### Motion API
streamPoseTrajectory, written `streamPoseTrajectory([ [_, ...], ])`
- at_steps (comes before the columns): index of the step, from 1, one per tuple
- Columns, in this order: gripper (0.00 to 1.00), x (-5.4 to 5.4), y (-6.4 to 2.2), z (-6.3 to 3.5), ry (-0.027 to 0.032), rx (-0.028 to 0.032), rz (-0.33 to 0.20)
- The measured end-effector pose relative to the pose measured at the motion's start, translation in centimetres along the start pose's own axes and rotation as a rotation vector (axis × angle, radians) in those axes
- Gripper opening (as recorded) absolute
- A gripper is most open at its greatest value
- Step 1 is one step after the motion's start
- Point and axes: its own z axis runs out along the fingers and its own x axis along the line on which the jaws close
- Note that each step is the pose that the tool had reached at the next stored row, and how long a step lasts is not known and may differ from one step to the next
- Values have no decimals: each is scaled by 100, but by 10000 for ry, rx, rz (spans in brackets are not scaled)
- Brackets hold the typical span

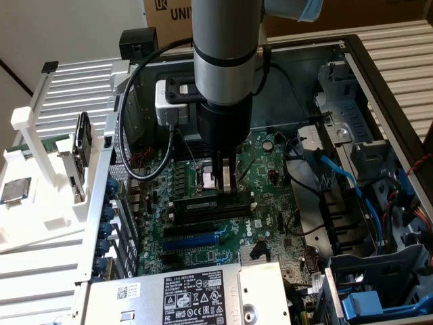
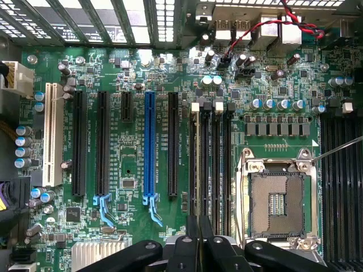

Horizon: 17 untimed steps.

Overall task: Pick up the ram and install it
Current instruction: 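Insert the ram into the slot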

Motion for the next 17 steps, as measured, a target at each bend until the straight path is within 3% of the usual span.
streamPoseTrajectory([
  [17, 12, 3, 9, 28, -1, 28, -2],
])
